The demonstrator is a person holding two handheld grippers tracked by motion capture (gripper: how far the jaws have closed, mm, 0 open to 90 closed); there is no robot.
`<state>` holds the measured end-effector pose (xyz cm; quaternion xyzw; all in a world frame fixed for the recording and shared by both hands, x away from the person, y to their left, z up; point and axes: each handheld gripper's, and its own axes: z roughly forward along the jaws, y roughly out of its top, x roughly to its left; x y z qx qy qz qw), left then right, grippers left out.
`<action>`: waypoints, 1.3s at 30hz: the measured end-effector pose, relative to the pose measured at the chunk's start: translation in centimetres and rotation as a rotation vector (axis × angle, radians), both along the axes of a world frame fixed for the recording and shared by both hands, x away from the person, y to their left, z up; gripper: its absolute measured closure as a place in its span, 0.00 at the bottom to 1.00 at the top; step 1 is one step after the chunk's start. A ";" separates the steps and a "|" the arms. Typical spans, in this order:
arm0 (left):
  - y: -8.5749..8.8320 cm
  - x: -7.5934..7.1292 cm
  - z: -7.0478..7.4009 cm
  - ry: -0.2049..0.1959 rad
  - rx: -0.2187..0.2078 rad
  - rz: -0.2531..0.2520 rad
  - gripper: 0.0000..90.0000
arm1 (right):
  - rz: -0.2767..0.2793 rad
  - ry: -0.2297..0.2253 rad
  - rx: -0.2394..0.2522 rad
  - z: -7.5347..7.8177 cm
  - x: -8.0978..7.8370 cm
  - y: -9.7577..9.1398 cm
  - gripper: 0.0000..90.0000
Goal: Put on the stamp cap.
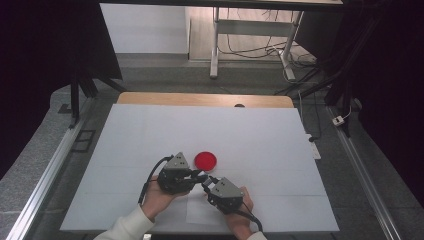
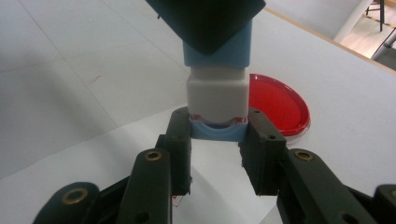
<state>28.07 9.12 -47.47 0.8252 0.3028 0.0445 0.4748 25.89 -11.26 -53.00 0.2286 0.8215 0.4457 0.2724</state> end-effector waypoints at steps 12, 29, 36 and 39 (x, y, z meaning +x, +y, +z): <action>0.1 0.1 0.0 0.020 -0.023 -0.002 0.85 | 0.012 -0.030 0.002 0.0 -0.1 -0.2 0.72; 0.1 0.1 0.2 0.030 0.022 -0.017 0.85 | 0.012 -0.058 -0.034 -0.2 -0.3 0.0 0.72; 0.2 0.1 0.3 0.042 -0.005 -0.017 0.85 | 0.009 -0.089 -0.030 0.0 -0.6 -0.1 0.72; 0.2 0.1 0.2 0.054 -0.023 -0.014 0.85 | 0.012 -0.092 -0.025 0.0 -0.6 -0.2 0.72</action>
